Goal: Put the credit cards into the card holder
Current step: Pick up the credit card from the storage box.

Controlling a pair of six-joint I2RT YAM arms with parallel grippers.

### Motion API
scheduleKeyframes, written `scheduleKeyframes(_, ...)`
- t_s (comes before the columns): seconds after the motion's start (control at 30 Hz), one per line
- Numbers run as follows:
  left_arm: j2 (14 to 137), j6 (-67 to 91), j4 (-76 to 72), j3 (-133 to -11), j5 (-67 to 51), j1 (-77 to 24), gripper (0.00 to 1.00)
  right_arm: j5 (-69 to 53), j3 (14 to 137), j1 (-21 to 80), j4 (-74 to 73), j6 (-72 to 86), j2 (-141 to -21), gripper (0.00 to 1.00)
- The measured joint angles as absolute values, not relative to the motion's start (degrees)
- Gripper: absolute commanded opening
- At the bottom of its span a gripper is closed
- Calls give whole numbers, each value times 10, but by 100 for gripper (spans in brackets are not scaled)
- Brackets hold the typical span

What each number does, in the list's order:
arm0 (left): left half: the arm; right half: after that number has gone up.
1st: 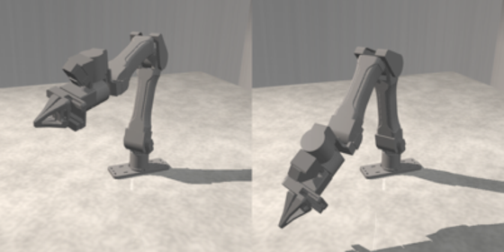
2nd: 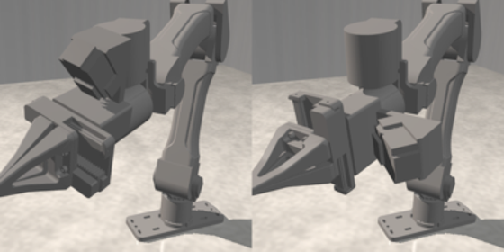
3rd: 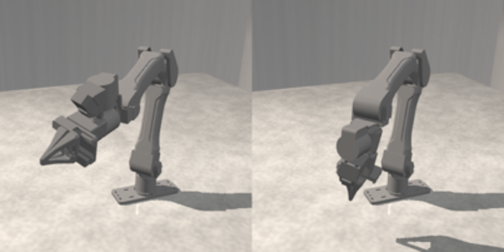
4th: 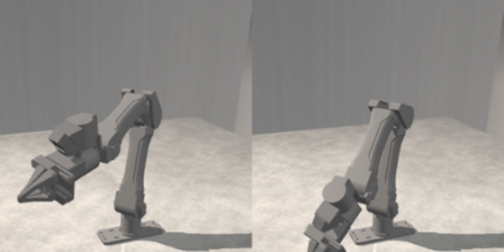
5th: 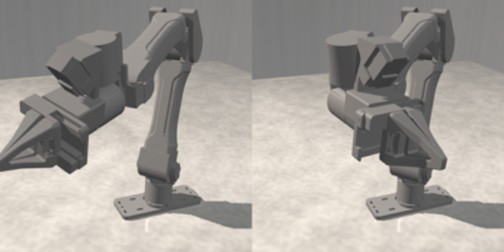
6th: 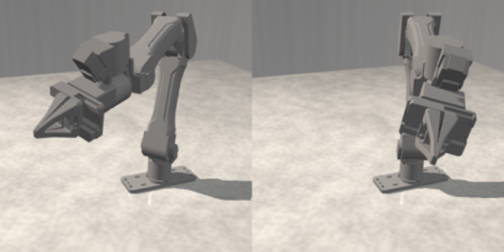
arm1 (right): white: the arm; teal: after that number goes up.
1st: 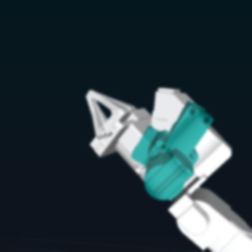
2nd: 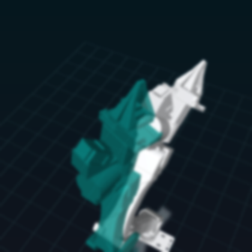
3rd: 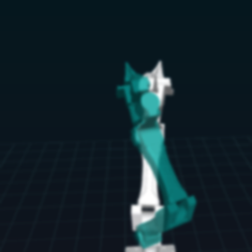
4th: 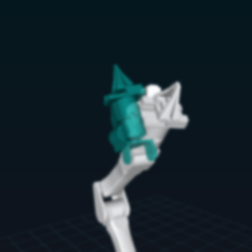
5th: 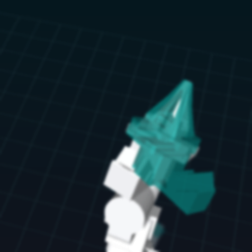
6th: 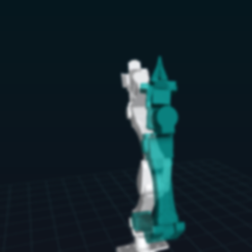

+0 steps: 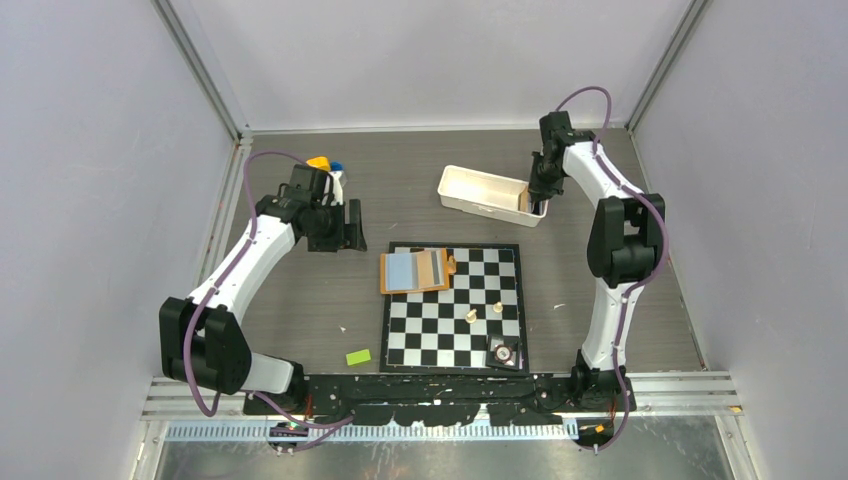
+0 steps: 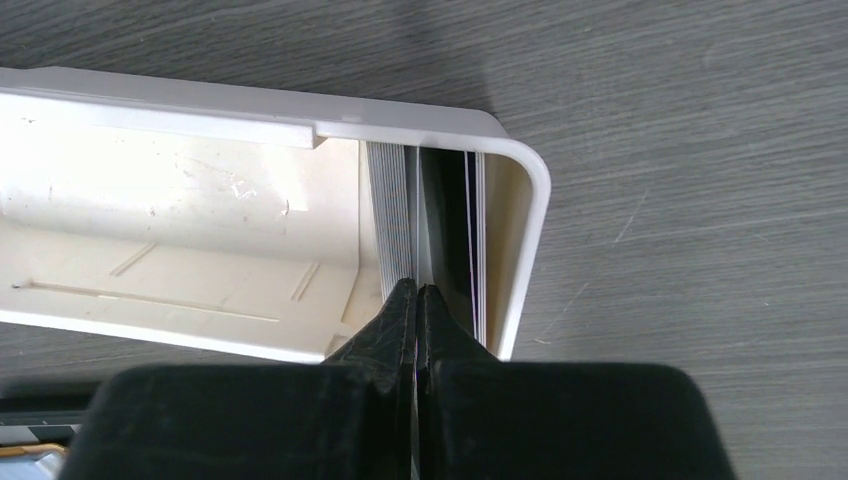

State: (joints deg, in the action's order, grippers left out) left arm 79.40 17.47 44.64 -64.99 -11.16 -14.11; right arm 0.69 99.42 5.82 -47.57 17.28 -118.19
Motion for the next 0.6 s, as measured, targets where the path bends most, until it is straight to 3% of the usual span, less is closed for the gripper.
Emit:
scheduleKeyframes(0.4, 794, 226, 418, -628, -132, -141, 71, 59, 1000, 61, -518, 169, -1060, 0)
scheduleKeyframes(0.6, 809, 278, 351, -595, -166, -148, 72, -26, 948, 77, -492, 187, -922, 1)
